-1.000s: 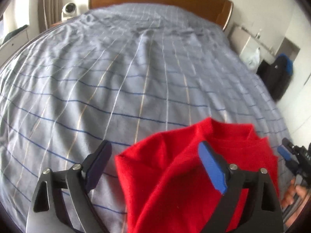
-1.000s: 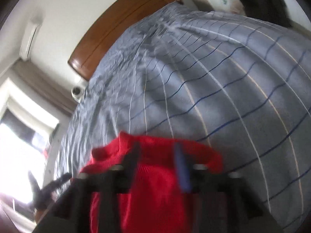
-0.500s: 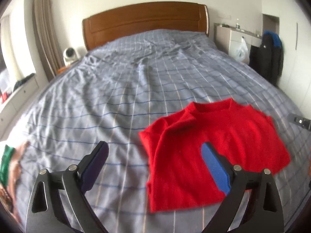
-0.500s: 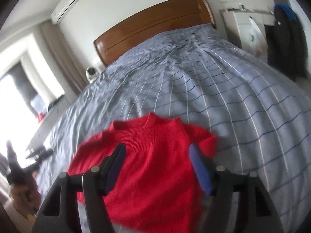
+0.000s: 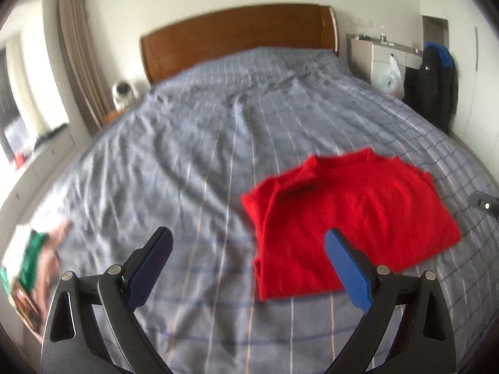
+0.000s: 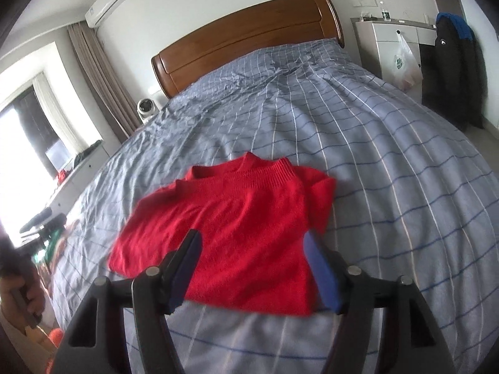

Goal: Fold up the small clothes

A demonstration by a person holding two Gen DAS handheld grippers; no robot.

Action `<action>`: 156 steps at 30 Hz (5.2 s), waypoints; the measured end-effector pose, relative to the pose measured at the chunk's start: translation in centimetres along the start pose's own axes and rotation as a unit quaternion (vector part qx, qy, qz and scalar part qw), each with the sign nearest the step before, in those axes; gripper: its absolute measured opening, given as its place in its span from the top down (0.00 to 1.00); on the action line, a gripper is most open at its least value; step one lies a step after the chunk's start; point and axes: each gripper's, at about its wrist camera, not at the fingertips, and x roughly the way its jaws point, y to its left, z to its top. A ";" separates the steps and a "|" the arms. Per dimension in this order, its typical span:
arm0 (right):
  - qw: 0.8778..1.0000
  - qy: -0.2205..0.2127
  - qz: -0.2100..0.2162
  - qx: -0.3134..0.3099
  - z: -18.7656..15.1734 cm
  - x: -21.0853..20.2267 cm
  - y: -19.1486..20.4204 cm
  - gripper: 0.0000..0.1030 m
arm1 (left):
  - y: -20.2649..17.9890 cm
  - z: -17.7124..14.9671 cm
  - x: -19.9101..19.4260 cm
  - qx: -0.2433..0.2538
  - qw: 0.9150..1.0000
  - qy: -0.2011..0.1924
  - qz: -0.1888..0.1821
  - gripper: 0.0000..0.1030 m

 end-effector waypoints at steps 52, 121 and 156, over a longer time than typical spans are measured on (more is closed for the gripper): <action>0.964 0.136 0.225 0.039 2.1 15.4 20.9 0.42 | 6.9 -16.8 1.2 -0.145 0.985 0.050 -0.086 0.05; 0.984 -0.006 0.067 -0.168 3.8 11.7 19.4 0.70 | 1.9 2.3 11.4 -0.059 0.976 0.105 -0.179 0.29; 0.987 0.026 -0.060 -0.144 -11.0 -7.8 18.7 0.00 | -0.4 -12.9 -10.3 -0.028 0.995 -0.030 0.093 0.00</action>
